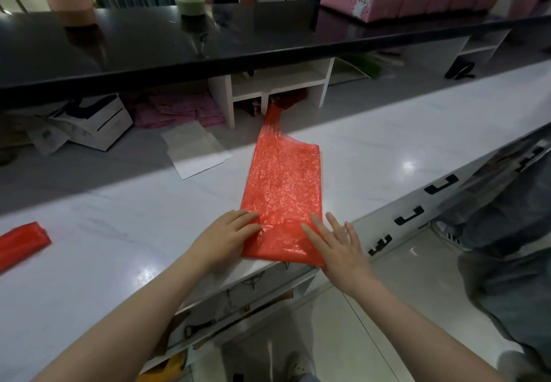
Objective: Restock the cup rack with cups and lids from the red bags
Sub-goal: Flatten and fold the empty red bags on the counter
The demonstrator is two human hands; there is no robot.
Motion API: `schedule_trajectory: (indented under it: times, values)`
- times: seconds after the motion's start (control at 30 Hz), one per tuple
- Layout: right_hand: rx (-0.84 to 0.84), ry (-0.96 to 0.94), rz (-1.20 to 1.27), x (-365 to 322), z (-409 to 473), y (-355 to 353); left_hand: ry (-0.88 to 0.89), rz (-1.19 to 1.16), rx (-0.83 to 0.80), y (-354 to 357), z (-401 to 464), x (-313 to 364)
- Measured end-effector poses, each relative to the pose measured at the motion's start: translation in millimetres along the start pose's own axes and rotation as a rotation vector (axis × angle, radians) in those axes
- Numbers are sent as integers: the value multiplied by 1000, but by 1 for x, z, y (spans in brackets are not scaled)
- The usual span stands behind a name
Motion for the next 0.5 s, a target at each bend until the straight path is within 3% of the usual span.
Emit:
schedule_trajectory:
  times: [0.17,0.37,0.5]
  values:
    - [154,-15,45,-5,2,-9,-161,-176,-391,13,-5,-18]
    - [78,148,555,11,9,-9,-298,-457,-400,6,-5,-33]
    - [59,225,755,14,20,-23,-383,-492,-352,5,-6,-36]
Point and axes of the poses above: each hand's wrist, its own z-axis towards the middle knuckle, its own y-axis out of the palm, x = y × z, the point moved 4 cm from there along z, towards the middle knuckle, and after that the axes turned 8 degrees about y, right-handed, at the moved point
